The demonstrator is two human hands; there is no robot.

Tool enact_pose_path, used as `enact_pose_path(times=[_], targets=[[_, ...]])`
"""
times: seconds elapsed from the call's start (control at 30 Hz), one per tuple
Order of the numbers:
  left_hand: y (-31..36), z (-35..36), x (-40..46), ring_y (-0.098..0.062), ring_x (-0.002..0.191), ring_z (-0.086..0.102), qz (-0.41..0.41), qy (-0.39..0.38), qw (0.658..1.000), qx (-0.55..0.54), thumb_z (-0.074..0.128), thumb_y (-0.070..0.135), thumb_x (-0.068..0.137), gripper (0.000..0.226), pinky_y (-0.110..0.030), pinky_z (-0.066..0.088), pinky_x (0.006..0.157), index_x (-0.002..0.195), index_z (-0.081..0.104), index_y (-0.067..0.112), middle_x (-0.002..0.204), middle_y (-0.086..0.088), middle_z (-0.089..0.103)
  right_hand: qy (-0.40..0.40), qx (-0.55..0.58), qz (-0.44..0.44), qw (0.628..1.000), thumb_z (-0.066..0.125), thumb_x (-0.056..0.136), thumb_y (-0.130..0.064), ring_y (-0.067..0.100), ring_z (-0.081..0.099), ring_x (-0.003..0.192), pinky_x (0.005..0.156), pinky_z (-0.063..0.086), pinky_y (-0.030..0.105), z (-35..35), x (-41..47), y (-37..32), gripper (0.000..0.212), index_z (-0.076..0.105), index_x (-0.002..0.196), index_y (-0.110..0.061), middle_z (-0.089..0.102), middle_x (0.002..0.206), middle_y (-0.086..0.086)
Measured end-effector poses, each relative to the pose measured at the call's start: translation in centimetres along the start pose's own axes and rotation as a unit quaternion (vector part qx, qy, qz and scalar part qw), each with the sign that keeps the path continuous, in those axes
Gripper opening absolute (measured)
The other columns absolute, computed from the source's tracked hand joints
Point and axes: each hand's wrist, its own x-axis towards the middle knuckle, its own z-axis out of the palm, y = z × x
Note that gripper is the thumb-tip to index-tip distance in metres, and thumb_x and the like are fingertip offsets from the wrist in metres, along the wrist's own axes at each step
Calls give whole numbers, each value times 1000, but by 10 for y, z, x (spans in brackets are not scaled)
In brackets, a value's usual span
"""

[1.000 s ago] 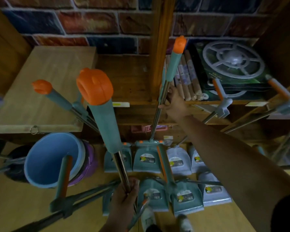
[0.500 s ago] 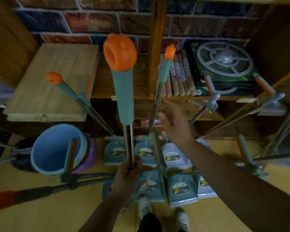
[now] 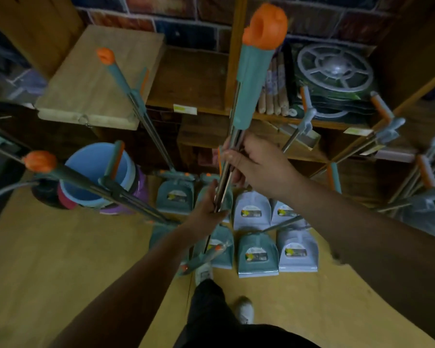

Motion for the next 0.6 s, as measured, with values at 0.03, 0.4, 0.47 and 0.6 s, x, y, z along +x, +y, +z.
enact_pose_path(times=[0.03, 0.4, 0.47, 0.6], targets=[[2, 3, 4, -19, 143, 41, -29, -6, 1000, 1, 68, 16, 76, 101, -43, 37, 117, 161, 14, 14, 160, -12, 38, 6, -13, 1, 1000, 52, 98, -21, 12, 66, 54, 54, 57, 33, 1, -4, 6, 10, 53, 102, -13, 65, 68, 6], [14, -1, 25, -23, 111, 66, -32, -1, 987, 160, 85, 8, 76, 54, -36, 51, 99, 123, 60, 18, 110, 0, 67, -10, -110, -28, 994, 51, 99, -20, 9, 64, 63, 56, 52, 24, 18, -20, 26, 10, 53, 103, -11, 59, 69, -5], [14, -4, 24, -21, 115, 64, -22, -8, 988, 153, 86, 7, 75, 58, -40, 51, 103, 124, 59, 18, 116, -1, 67, 1, -128, -51, 990, 51, 99, -21, 8, 61, 63, 57, 49, 25, 17, -26, 24, 9, 53, 101, -13, 56, 71, -7], [0, -7, 25, -19, 130, 58, 2, -24, 991, 130, 90, 34, 59, 78, -52, 47, 111, 130, 56, 28, 135, 3, 65, 20, -122, -74, 990, 51, 98, -20, 10, 65, 66, 67, 54, 38, 10, -34, 24, 10, 54, 102, -11, 67, 83, 5]])
